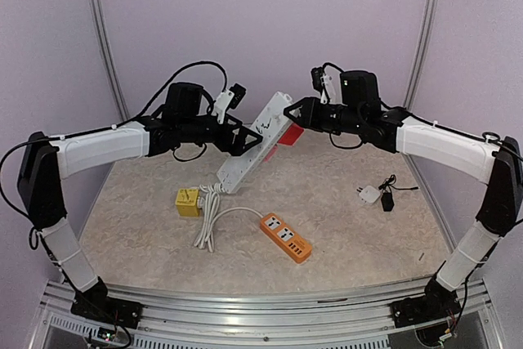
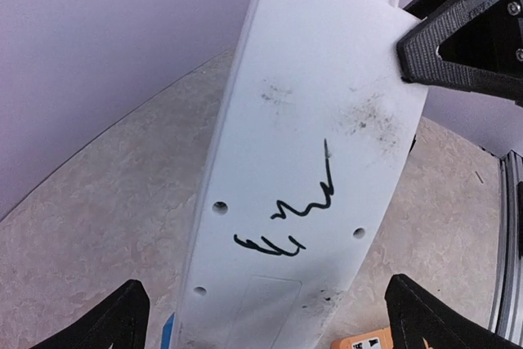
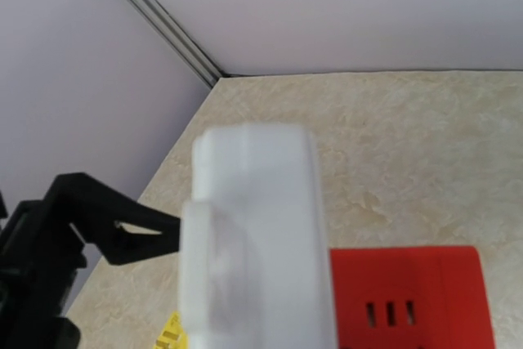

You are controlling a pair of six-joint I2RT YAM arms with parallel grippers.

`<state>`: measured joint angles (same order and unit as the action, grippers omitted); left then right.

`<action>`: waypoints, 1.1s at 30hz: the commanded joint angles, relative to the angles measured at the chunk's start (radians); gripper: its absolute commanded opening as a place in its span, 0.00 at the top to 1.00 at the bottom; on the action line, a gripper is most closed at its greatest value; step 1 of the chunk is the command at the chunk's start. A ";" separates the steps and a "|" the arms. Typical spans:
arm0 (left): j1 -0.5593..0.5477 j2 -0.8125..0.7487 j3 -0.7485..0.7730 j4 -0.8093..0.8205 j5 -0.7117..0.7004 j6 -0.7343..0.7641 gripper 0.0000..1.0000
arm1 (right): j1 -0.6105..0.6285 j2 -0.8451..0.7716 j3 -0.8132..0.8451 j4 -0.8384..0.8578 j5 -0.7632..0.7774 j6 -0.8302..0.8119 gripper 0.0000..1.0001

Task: Pull the plug off the socket

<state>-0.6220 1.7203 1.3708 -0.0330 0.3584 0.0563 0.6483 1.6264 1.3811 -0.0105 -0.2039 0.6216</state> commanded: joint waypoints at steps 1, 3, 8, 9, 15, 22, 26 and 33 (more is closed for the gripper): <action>-0.022 0.038 0.057 0.004 -0.004 0.044 0.01 | 0.019 -0.075 0.062 0.095 -0.017 0.004 1.00; -0.033 0.056 0.077 -0.015 -0.026 0.053 0.01 | 0.023 -0.074 0.062 0.096 -0.016 0.003 1.00; -0.064 0.099 0.109 -0.042 -0.099 0.076 0.01 | 0.031 -0.072 0.063 0.097 -0.017 0.003 1.00; -0.067 0.109 0.119 -0.049 -0.119 0.079 0.01 | 0.032 -0.072 0.062 0.096 -0.016 0.002 1.00; -0.091 0.157 0.161 -0.081 -0.232 0.096 0.01 | 0.037 -0.071 0.064 0.096 -0.021 0.000 1.00; -0.096 0.184 0.178 -0.093 -0.294 0.097 0.01 | 0.040 -0.065 0.067 0.098 -0.033 0.000 1.00; -0.096 0.184 0.176 -0.097 -0.255 0.101 0.02 | 0.042 -0.061 0.067 0.098 -0.037 0.001 1.00; -0.096 0.162 0.147 -0.087 -0.173 0.104 0.20 | 0.043 -0.060 0.066 0.090 -0.033 -0.002 1.00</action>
<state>-0.7197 1.8828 1.5188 -0.1074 0.1432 0.1822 0.6689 1.6211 1.3899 -0.0154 -0.1867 0.5999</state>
